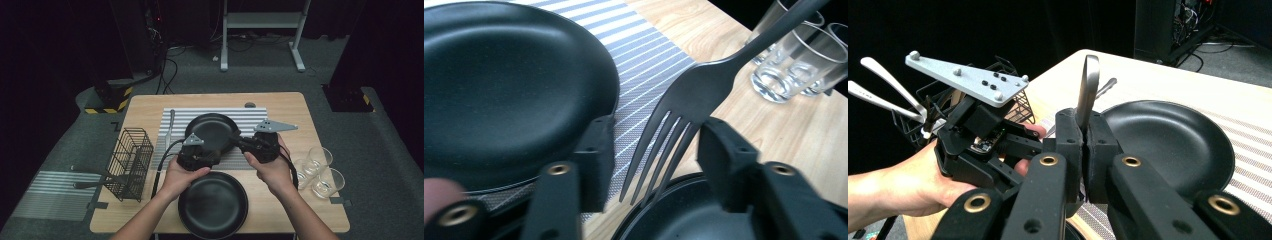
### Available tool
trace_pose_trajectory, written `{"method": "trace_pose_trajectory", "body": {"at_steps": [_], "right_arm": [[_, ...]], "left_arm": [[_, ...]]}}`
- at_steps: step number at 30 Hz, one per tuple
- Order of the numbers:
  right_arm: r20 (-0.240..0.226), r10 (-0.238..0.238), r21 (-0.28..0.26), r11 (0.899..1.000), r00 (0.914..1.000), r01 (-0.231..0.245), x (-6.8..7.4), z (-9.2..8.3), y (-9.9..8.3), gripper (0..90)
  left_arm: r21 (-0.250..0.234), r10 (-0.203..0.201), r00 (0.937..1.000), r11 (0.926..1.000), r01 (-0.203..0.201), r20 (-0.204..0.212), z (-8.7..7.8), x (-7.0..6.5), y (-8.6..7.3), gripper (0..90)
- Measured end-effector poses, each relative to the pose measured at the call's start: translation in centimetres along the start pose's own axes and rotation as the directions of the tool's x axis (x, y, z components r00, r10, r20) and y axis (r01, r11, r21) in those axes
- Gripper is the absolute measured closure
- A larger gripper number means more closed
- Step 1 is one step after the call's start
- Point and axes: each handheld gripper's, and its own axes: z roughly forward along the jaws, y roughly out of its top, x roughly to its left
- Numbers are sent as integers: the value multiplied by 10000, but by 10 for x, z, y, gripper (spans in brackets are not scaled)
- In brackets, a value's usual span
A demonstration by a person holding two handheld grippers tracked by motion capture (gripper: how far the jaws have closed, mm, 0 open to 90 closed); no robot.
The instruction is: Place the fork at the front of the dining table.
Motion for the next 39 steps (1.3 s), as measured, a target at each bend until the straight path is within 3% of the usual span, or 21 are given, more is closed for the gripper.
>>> {"method": "trace_pose_trajectory", "body": {"at_steps": [4,11,14,16,19,23,28,34,39], "right_arm": [[-40,-24,-75,10000,10000,24,-1,-1,0,872],[82,474,-383,9982,9988,-470,-6,-1,-1,834],[217,660,-533,9965,9976,-647,-6,-1,-1,811],[457,1072,-721,9920,9932,-1038,-9,-1,-2,784],[444,1305,-805,9887,9905,-1266,-11,-1,-2,784],[578,1862,-990,9787,9808,-1800,-11,3,-5,732],[551,2065,-943,9751,9769,-2008,-8,13,-12,745],[279,2849,-1152,9531,9582,-2800,-8,21,-19,798],[448,2850,-1257,9524,9575,-2776,-4,27,-21,833]], "left_arm": [[-84,157,9998,9998,-158,-75,-1,-3,0,601],[72,110,9999,9999,-109,-44,1,-8,0,737],[16,-105,9998,9999,104,178,0,-7,0,829],[-154,-301,9987,9994,307,422,-1,-5,-1,890],[-200,-270,9990,9994,277,354,-2,-6,-1,892],[-544,-569,9982,9968,579,197,-4,-7,1,894],[-807,-718,9974,9942,711,-54,-6,-9,3,894],[-975,-802,9965,9922,774,-250,-7,-9,4,894],[-1070,-904,9958,9903,883,-149,-6,-13,4,894]]}}
